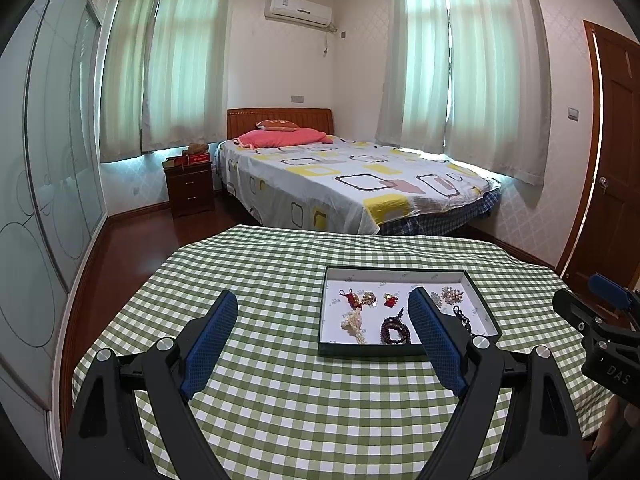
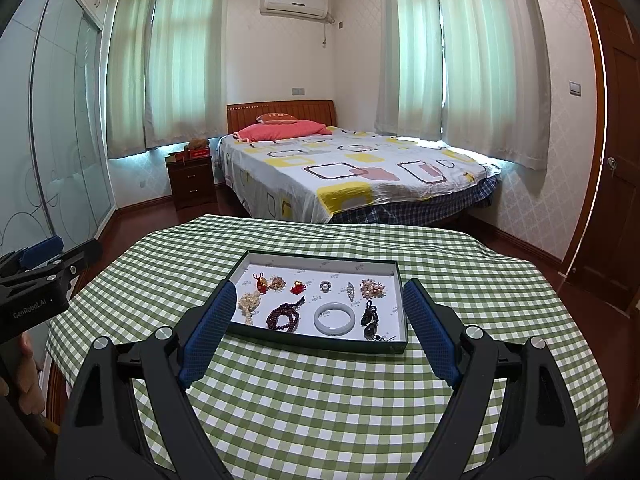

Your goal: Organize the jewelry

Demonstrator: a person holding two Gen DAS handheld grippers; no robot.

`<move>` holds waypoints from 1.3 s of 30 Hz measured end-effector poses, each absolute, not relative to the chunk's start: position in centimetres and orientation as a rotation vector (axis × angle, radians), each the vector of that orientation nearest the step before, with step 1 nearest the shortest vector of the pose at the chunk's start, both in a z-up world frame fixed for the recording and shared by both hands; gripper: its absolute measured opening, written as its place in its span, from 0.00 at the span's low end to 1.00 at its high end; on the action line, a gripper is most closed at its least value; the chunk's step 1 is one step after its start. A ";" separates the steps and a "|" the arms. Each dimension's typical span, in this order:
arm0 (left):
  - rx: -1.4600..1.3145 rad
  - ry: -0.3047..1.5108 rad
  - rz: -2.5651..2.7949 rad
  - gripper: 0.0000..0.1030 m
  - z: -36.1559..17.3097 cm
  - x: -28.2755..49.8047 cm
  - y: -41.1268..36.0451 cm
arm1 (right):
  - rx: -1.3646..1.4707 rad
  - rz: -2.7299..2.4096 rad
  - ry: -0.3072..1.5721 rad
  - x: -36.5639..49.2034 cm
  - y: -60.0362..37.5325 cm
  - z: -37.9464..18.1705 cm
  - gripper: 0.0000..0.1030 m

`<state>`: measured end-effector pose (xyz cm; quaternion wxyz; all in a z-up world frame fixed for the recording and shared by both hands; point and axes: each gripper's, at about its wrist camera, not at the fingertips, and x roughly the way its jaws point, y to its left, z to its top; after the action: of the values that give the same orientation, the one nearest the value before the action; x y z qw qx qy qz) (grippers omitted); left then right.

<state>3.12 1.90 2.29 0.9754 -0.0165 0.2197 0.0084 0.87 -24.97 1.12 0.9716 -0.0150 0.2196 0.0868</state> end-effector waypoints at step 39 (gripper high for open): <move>-0.006 0.460 0.045 0.82 0.3 5.9 2.2 | -0.022 0.179 0.485 2.1 -24.7 -0.4 0.81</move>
<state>5.85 2.24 0.28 0.9735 -0.0031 0.2277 0.0225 2.08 -24.74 -0.41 0.9668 -0.0108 0.2396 0.0885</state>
